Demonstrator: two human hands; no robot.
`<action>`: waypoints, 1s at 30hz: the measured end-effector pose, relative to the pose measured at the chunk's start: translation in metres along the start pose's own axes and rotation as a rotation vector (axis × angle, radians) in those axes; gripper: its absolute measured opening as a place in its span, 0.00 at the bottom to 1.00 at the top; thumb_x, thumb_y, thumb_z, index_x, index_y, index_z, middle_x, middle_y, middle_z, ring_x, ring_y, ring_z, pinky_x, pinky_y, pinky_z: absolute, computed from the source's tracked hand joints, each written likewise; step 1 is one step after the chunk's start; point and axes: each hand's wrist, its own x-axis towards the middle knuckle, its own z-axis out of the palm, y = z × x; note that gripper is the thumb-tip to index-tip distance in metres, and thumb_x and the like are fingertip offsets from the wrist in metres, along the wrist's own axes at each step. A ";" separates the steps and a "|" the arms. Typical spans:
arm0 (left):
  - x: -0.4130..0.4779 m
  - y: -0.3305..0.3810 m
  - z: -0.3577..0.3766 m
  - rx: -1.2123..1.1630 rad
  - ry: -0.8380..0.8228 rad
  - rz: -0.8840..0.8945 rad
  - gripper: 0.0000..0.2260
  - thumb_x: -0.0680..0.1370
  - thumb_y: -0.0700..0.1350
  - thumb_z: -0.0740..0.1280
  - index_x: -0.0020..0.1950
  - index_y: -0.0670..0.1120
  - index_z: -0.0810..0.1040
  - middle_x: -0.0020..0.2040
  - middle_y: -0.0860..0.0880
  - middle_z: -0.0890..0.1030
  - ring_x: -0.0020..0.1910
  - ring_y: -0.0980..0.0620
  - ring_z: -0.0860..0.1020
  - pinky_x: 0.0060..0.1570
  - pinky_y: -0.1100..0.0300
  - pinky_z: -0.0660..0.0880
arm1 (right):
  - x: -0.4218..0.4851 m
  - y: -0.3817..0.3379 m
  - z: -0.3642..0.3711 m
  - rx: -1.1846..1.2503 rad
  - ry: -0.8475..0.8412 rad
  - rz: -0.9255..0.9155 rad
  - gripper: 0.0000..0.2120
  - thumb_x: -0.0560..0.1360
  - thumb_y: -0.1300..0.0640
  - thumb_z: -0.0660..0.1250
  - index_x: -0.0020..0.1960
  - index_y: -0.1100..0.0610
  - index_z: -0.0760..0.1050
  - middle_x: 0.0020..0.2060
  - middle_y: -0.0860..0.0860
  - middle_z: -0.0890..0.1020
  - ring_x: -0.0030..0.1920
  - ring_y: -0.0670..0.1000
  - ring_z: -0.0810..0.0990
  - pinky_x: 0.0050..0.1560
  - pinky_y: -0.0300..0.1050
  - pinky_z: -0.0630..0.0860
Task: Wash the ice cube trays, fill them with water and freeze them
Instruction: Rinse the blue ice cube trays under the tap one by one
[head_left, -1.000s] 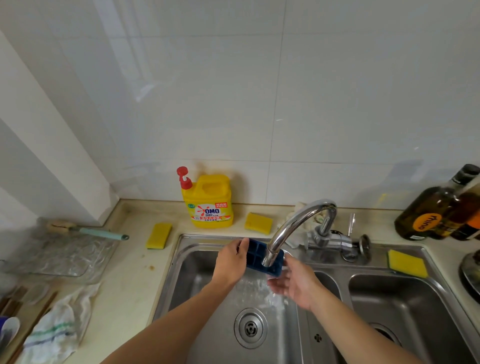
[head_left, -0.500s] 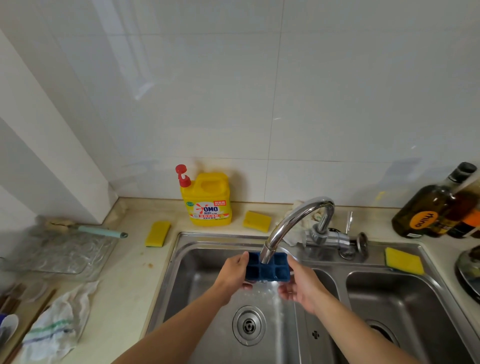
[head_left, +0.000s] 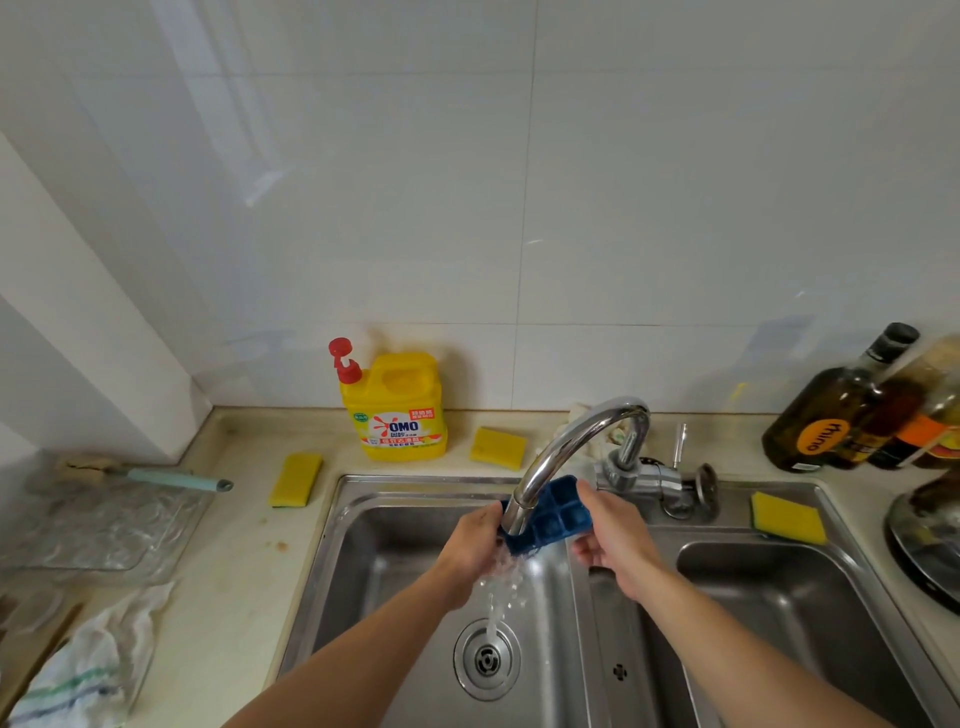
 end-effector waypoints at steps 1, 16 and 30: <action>0.000 0.001 0.000 0.004 0.021 0.016 0.20 0.84 0.53 0.55 0.45 0.53 0.85 0.45 0.49 0.86 0.44 0.50 0.80 0.49 0.55 0.77 | 0.000 0.000 0.001 0.004 -0.010 0.002 0.13 0.83 0.45 0.62 0.56 0.53 0.78 0.38 0.59 0.82 0.29 0.51 0.78 0.34 0.47 0.78; -0.014 -0.033 -0.050 0.126 0.294 0.124 0.18 0.86 0.55 0.55 0.50 0.47 0.80 0.45 0.46 0.83 0.42 0.50 0.81 0.32 0.65 0.76 | -0.021 0.030 0.052 -0.113 -0.239 0.215 0.21 0.86 0.47 0.56 0.57 0.64 0.78 0.44 0.63 0.85 0.39 0.58 0.83 0.40 0.49 0.81; -0.012 -0.036 -0.011 -0.011 -0.013 -0.021 0.20 0.87 0.54 0.51 0.56 0.48 0.81 0.45 0.46 0.88 0.42 0.48 0.86 0.41 0.58 0.81 | -0.012 0.026 0.008 -0.168 -0.081 0.094 0.22 0.84 0.42 0.61 0.54 0.61 0.79 0.31 0.53 0.80 0.29 0.50 0.79 0.35 0.45 0.79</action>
